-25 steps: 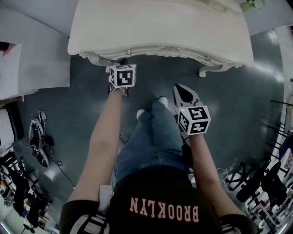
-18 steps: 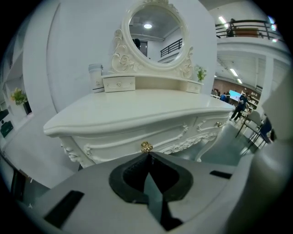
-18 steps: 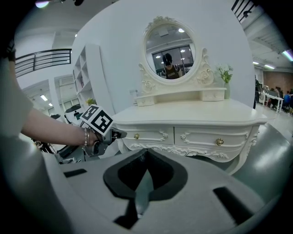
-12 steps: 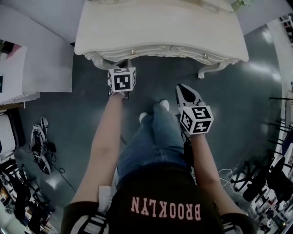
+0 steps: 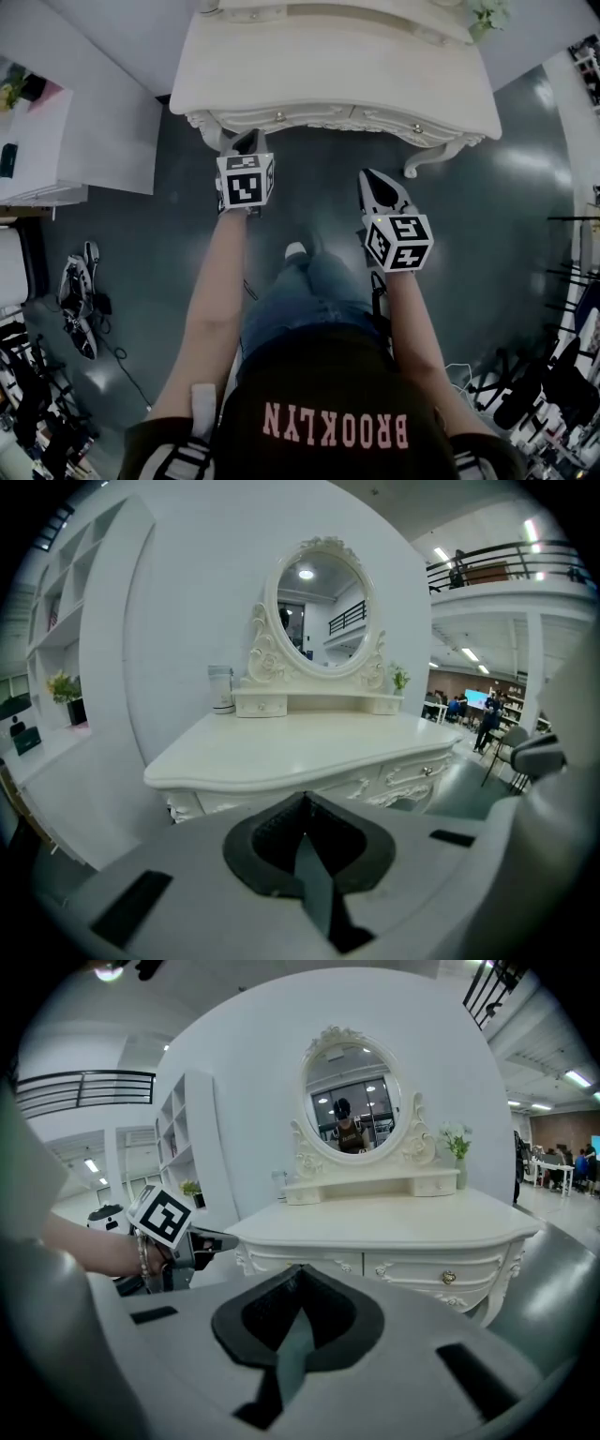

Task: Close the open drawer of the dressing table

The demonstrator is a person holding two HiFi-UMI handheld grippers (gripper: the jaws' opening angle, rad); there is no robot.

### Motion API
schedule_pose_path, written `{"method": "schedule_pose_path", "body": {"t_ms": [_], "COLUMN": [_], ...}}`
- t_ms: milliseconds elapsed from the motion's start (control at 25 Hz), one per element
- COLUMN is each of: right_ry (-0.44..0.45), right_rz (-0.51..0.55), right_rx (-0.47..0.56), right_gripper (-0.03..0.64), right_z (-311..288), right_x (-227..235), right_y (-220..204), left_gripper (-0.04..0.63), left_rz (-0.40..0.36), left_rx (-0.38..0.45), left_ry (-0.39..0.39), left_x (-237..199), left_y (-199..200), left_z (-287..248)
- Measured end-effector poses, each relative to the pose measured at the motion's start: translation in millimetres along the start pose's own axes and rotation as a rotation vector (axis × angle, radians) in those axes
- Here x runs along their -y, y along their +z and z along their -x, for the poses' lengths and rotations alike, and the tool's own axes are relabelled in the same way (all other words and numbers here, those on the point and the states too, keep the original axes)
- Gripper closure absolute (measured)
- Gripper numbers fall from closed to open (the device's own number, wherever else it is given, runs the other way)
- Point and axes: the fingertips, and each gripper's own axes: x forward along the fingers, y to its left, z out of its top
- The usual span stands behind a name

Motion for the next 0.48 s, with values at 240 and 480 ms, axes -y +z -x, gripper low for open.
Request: {"method": "schedule_pose_path", "body": {"t_ms": [240, 480], "right_ry": [0.045, 0.092], "right_rz": [0.017, 0.043], "right_rx": [0.024, 0.038], "right_gripper": [0.621, 0.621], "right_z": [7, 21], "right_x": [-13, -17], "right_y": [11, 16], "left_gripper": [0.591, 0.591], "left_rz": [0.026, 0.033], "left_rx": [0.066, 0.116], "left_ry": [0.008, 0.022], "left_x": [6, 22], "left_y": [16, 28], "left_z": [37, 66]}}
